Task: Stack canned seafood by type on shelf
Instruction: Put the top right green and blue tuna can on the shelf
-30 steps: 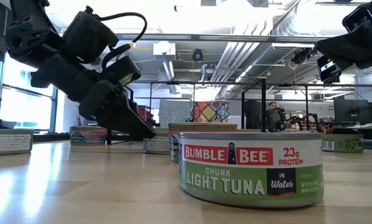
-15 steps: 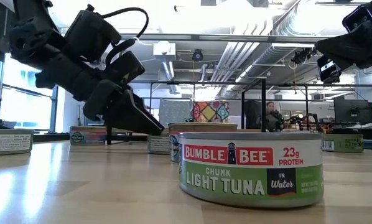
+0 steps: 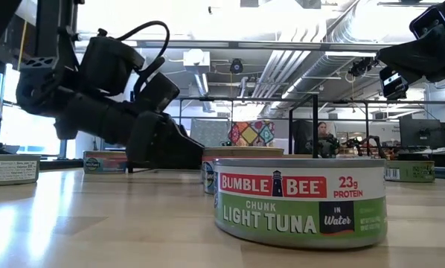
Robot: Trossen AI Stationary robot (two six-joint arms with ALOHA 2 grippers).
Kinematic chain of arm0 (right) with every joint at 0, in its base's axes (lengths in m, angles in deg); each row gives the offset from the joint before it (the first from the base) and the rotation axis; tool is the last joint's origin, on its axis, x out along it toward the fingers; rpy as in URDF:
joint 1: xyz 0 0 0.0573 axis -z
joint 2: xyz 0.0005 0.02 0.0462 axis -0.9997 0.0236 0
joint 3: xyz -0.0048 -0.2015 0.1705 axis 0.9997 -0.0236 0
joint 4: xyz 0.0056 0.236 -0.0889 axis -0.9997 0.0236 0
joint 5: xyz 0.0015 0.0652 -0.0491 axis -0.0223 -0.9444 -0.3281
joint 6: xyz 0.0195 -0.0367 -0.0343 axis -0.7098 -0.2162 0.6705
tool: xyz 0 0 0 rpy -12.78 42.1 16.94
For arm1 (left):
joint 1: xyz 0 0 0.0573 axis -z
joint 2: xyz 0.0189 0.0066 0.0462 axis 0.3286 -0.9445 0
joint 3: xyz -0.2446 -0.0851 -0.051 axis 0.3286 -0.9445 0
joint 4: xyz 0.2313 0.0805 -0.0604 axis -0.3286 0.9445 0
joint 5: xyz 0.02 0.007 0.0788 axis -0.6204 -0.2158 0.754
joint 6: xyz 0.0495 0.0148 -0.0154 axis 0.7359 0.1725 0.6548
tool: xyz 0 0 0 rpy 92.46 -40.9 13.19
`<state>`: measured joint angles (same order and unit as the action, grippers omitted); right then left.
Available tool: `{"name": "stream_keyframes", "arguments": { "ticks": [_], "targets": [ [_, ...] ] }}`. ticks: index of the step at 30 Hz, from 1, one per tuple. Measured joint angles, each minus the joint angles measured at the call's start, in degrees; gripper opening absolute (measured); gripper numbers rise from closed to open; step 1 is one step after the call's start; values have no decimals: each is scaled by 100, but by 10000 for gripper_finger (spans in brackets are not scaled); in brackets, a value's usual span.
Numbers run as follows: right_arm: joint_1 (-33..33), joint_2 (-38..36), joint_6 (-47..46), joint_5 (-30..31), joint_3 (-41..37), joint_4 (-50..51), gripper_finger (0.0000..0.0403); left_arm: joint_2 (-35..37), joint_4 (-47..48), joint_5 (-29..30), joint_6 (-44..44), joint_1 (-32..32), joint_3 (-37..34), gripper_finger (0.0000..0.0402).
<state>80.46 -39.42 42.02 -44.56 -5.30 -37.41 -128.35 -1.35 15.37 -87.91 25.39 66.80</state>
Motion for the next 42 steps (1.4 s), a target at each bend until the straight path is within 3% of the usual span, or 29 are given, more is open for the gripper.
{"name": "stream_keyframes", "arguments": {
  "ticks": [14,24,34,42],
  "targets": [
    [1,-1,0,-1,1,1,0,-83,312,-166,-439,-133,-22,365],
    [2,0,0,-2,2,0,0,97,481,39,-609,-25,-192,364],
    [0,0,3,0,2,0,0,1061,2044,341,-546,59,-199,364],
    [0,0,772,205,2,-241,0,1315,1953,365,-497,57,-218,364]
  ]
}}
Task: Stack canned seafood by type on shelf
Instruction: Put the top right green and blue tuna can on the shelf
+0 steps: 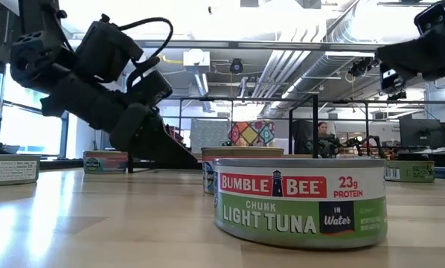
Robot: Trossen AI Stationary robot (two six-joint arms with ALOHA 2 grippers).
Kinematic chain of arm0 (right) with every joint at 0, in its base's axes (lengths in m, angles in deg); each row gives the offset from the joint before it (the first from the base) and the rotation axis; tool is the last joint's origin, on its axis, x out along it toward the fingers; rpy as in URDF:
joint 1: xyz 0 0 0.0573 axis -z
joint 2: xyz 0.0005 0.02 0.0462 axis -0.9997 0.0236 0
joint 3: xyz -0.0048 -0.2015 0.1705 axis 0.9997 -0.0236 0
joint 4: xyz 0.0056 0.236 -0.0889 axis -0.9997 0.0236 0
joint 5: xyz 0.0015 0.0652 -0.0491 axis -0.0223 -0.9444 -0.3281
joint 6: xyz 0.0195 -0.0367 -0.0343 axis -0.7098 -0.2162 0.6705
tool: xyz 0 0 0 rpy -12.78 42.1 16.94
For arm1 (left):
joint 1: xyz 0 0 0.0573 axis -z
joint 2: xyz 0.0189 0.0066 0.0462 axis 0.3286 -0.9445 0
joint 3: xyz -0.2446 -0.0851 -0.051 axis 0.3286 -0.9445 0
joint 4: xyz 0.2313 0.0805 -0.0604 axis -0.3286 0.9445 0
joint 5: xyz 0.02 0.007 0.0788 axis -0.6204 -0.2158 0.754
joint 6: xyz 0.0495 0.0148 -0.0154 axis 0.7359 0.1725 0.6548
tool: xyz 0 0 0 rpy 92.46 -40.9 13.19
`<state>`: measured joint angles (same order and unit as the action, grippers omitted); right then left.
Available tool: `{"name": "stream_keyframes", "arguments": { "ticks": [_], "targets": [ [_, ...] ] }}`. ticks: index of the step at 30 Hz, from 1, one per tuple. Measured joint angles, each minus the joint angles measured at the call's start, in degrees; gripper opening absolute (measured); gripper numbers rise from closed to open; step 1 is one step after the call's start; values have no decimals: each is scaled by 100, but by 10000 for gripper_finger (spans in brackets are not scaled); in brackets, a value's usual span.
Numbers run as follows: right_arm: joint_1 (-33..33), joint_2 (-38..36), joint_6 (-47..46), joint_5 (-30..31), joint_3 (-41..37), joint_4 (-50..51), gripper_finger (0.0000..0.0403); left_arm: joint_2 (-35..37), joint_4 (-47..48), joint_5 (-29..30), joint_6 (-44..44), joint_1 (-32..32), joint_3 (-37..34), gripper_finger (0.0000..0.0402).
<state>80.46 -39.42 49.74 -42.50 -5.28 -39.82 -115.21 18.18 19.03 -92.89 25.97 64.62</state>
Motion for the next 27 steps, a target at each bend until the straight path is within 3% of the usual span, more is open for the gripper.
{"name": "stream_keyframes", "arguments": {
  "ticks": [3,7,14,18,23,27],
  "targets": [
    [2,-2,-175,389,-2,-867,0,0,-376,-107,99,0,0,364],
    [2,-4,-838,472,8,-1934,0,0,-521,-406,142,-100,102,365],
    [2,307,-1605,1038,88,-2271,0,0,-457,-475,291,-234,155,365],
    [2,1502,-2370,1578,87,-2196,0,-11,-415,-408,142,-234,26,365],
    [3,3620,-2840,1920,121,-3079,0,-175,-613,-205,-79,-232,-257,365],
    [39,5218,-3130,1920,811,-3038,0,-318,-718,-175,-271,-227,-381,365]
  ]
}}
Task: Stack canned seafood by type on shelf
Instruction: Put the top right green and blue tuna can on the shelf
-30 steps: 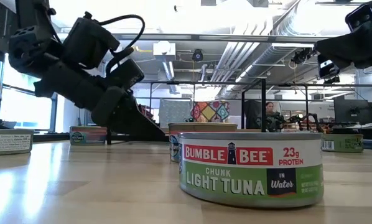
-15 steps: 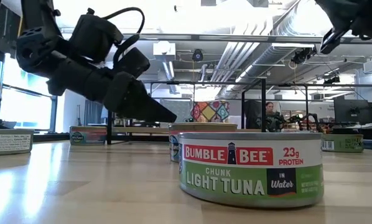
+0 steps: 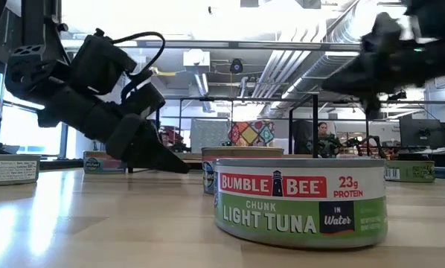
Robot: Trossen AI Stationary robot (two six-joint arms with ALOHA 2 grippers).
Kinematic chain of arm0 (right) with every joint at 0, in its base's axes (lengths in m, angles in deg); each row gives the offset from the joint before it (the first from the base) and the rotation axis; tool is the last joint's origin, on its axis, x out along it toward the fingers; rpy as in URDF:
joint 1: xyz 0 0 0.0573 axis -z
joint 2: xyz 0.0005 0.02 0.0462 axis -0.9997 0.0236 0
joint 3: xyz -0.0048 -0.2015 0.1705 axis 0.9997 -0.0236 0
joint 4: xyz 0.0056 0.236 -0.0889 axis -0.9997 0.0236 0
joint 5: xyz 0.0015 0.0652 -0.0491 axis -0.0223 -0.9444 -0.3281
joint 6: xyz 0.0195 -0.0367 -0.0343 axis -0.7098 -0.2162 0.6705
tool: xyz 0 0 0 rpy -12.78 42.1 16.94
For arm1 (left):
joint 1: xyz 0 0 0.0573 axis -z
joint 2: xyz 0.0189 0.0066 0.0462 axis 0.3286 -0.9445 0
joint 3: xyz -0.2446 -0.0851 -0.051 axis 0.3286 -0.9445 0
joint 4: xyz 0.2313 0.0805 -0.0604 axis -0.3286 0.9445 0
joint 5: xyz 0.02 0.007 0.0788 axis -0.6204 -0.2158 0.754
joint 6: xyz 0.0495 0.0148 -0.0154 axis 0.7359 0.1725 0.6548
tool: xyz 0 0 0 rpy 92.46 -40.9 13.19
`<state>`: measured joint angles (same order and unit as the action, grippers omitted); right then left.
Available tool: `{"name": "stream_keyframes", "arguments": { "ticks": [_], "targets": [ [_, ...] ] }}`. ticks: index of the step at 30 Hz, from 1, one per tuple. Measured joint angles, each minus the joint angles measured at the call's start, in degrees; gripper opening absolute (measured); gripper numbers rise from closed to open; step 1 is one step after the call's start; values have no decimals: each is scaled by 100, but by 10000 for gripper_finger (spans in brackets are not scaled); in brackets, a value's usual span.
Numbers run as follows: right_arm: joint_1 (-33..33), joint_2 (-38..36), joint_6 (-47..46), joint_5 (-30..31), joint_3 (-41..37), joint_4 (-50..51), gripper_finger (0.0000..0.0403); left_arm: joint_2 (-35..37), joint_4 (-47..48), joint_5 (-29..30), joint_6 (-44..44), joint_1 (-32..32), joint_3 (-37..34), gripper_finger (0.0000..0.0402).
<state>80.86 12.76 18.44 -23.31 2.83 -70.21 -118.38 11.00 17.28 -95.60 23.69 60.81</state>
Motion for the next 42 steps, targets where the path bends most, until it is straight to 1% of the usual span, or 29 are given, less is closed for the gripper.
{"name": "stream_keyframes", "arguments": {
  "ticks": [4,8,10,12,15,19,23,29,34,38,42],
  "targets": [
    [61,1443,300,-119,1264,559,0,-6,-15,2,1,9,-17,365],
    [258,2621,711,-898,2759,2065,0,-6,-17,2,15,9,-47,365],
    [330,3152,856,-1148,3435,2733,0,-6,-43,21,100,10,-135,365],
    [378,3640,1033,-1320,4011,3188,0,-6,-358,123,204,50,-320,365],
    [446,4272,1200,-1517,4739,3827,0,-96,-1155,281,334,162,-667,365],
    [523,4950,1207,-1619,5435,4499,0,-440,-2289,310,371,310,-1041,365],
    [559,5398,1204,-1638,5828,4886,0,-890,-2813,317,479,480,-1072,365],
    [596,5786,1157,-1775,6001,4810,0,-1431,-2998,288,461,542,-892,365],
    [632,5936,1023,-1814,6002,4547,0,-1525,-3006,274,389,525,-798,365],
    [631,6005,1008,-1810,5989,4123,0,-1525,-2913,253,370,522,-699,365],
    [632,6123,1008,-1809,5983,3745,0,-1527,-2865,-58,292,396,-628,365]
  ]
}}
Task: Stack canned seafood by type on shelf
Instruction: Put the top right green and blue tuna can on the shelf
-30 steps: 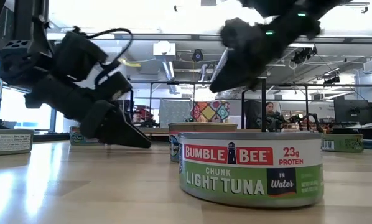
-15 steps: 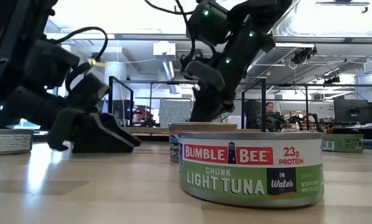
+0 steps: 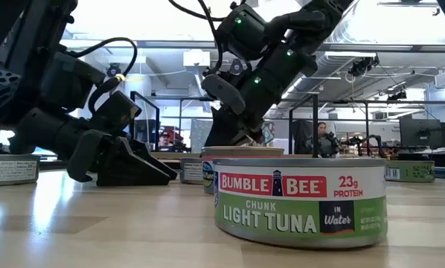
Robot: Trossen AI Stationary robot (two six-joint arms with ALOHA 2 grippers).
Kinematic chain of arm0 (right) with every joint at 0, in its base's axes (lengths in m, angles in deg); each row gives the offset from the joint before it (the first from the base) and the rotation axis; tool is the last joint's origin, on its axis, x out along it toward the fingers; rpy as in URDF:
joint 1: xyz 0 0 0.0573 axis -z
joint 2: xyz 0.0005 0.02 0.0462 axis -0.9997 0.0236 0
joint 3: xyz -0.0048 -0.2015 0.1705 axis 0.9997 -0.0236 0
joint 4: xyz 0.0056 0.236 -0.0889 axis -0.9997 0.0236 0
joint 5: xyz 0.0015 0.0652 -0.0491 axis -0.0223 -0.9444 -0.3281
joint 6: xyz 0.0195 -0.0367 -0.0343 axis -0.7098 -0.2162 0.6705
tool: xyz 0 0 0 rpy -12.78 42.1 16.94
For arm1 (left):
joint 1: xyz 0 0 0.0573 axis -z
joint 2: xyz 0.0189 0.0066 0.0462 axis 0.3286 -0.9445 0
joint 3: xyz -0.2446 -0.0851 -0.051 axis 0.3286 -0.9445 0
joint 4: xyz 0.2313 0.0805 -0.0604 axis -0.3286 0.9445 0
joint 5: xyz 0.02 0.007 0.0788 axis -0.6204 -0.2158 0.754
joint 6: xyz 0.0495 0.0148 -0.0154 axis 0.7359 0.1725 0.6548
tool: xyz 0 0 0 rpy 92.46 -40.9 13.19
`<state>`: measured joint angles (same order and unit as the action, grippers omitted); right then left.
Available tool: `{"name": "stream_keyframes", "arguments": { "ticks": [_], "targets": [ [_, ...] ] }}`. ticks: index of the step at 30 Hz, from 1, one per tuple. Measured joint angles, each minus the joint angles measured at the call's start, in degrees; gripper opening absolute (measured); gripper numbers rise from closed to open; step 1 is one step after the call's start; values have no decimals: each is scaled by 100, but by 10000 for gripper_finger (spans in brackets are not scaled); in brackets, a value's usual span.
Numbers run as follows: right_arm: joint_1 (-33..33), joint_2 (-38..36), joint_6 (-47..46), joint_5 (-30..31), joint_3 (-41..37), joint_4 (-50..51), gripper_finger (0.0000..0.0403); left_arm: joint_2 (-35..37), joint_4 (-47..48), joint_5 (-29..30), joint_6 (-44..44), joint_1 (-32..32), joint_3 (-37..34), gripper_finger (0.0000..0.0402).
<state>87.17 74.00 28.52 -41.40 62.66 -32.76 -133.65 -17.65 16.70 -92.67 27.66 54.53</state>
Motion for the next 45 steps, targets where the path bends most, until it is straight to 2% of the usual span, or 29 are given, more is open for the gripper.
{"name": "stream_keyframes", "arguments": {
  "ticks": [11,22,28,33,39,42,45],
  "targets": [
    [-2,271,-153,-25,-5,-725,0,9,374,-104,-160,-162,295,365],
    [-4,422,-151,3,-14,-1209,0,-18,472,-98,80,-178,600,366],
    [-80,312,-200,259,-10,-1278,0,-10,434,-110,24,-178,500,366],
    [-161,-96,-106,435,48,-876,0,-7,382,-99,-2,-176,363,366],
    [-290,-495,-250,1012,40,810,0,0,366,-59,-77,-171,268,366],
    [-279,-479,-402,1018,17,1347,0,0,362,-44,-90,-171,264,366],
    [-218,-332,-587,1145,-107,1341,0,-1,339,-32,-80,-171,260,366]
  ]
}}
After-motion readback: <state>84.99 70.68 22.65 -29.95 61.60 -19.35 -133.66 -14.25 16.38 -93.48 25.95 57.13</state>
